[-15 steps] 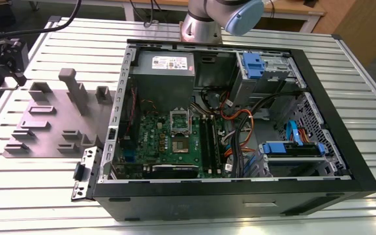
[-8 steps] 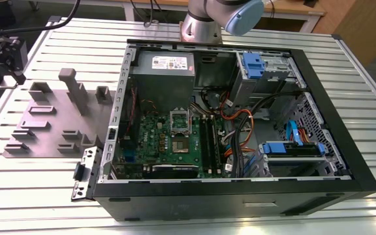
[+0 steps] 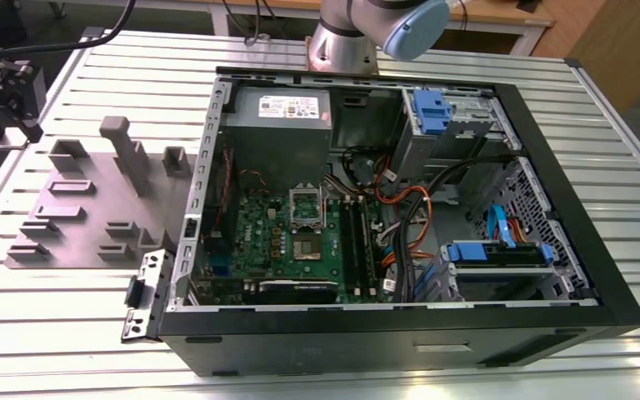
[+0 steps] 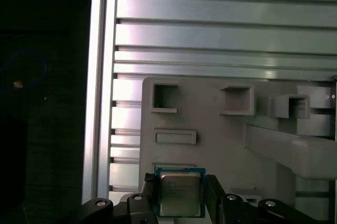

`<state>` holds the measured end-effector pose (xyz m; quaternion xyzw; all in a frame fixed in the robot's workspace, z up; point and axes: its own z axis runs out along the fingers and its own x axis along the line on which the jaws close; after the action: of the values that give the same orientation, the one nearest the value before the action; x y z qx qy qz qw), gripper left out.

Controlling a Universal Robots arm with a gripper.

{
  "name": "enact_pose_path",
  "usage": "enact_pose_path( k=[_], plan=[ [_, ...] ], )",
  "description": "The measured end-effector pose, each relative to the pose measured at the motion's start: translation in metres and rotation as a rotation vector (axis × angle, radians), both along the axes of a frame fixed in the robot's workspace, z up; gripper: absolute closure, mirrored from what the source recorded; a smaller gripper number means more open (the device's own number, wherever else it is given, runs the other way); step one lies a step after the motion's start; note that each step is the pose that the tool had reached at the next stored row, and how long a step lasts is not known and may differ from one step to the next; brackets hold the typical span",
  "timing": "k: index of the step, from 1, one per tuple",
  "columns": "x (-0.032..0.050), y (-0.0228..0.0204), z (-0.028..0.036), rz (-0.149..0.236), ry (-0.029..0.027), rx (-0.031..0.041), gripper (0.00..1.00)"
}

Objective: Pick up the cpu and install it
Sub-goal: 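Pick up the cpu and move it towards the insertion slot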

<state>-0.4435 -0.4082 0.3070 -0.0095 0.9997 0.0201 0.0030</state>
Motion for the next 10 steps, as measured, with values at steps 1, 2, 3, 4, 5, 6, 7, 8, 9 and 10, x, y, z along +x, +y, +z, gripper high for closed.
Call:
enact_pose_path(
  k=[1, 2, 3, 4, 5, 6, 7, 8, 9, 10],
  plan=[
    [0.0, 0.0, 0.0001, 0.0, 0.0, 0.0, 0.53],
    [0.0, 0.0, 0.0003, 0.0, 0.0001, 0.0, 0.53],
    [0.0, 0.0, 0.0005, 0.0, 0.0001, 0.0, 0.53],
    [0.0, 0.0, 0.0007, 0.0, 0.0001, 0.0, 0.53],
    [0.0, 0.0, 0.0009, 0.0, 0.0, 0.0, 0.53],
    [0.0, 0.0, 0.001, 0.0, 0.0, 0.0, 0.53],
    [0.0, 0.0, 0.0011, 0.0, 0.0, 0.0001, 0.53],
    [0.0, 0.0, 0.0012, 0.0, -0.0001, 0.0001, 0.53],
    [0.0, 0.0, 0.0015, 0.0, 0.0, 0.0001, 0.53],
    [0.0, 0.0, 0.0017, 0.0, -0.0001, 0.0001, 0.53]
  ],
)
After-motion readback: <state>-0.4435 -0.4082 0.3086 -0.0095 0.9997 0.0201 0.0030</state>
